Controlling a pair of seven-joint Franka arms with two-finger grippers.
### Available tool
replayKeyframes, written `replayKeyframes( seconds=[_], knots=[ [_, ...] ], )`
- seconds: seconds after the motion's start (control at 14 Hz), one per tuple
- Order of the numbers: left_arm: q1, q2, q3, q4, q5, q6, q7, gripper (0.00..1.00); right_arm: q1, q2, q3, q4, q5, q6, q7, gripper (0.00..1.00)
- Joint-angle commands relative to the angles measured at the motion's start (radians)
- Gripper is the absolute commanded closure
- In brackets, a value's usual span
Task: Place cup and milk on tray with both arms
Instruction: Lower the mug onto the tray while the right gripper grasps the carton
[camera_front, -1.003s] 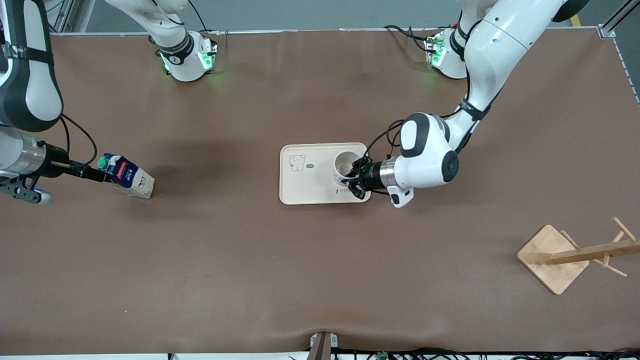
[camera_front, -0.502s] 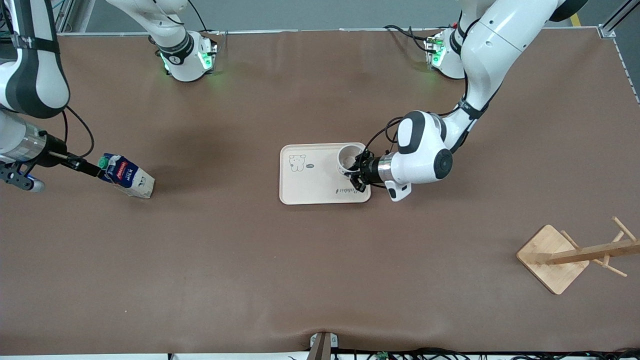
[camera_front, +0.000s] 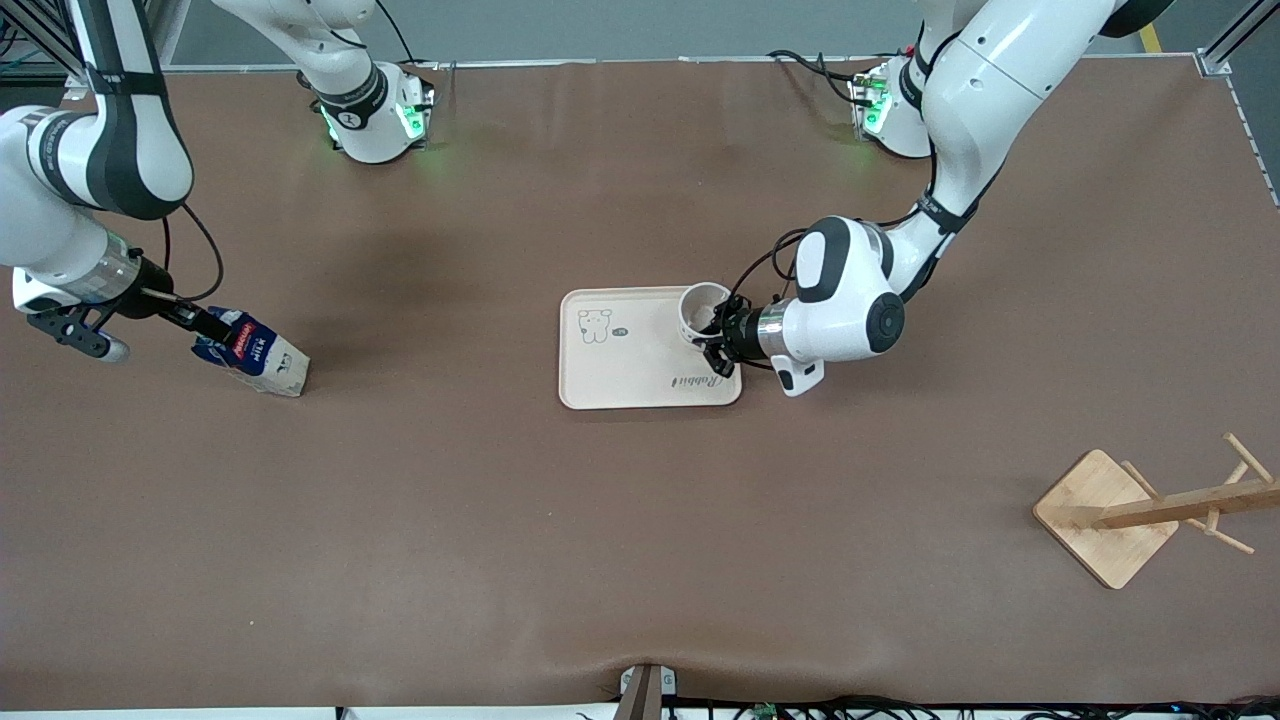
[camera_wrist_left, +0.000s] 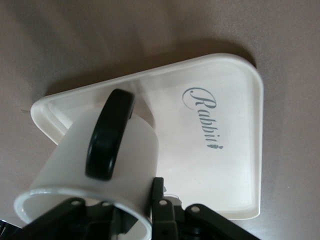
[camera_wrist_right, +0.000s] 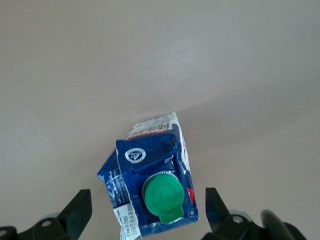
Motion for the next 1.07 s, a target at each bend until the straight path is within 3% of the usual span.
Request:
replayKeyframes(
  seconds=[0.0, 0.07, 0.5, 1.0],
  knots=[
    [0.000, -0.035, 0.006, -0.023, 0.012, 0.011, -0.015, 0.38, 0.006, -0.036, 0.010, -0.057, -0.018, 0.013, 0.006, 0.00],
    [0.003, -0.035, 0.006, -0.019, 0.012, 0.011, -0.015, 0.00, 0.006, -0.039, 0.010, -0.063, -0.018, 0.016, 0.003, 0.00],
    [0.009, -0.100, 0.009, 0.037, 0.015, -0.036, -0.110, 0.00, 0.000, -0.028, 0.008, -0.064, -0.018, 0.076, -0.075, 0.00],
    [0.135, -0.190, 0.016, 0.206, 0.076, -0.389, -0.134, 0.00, -0.014, -0.013, 0.008, -0.112, -0.018, 0.188, -0.224, 0.00]
  ],
)
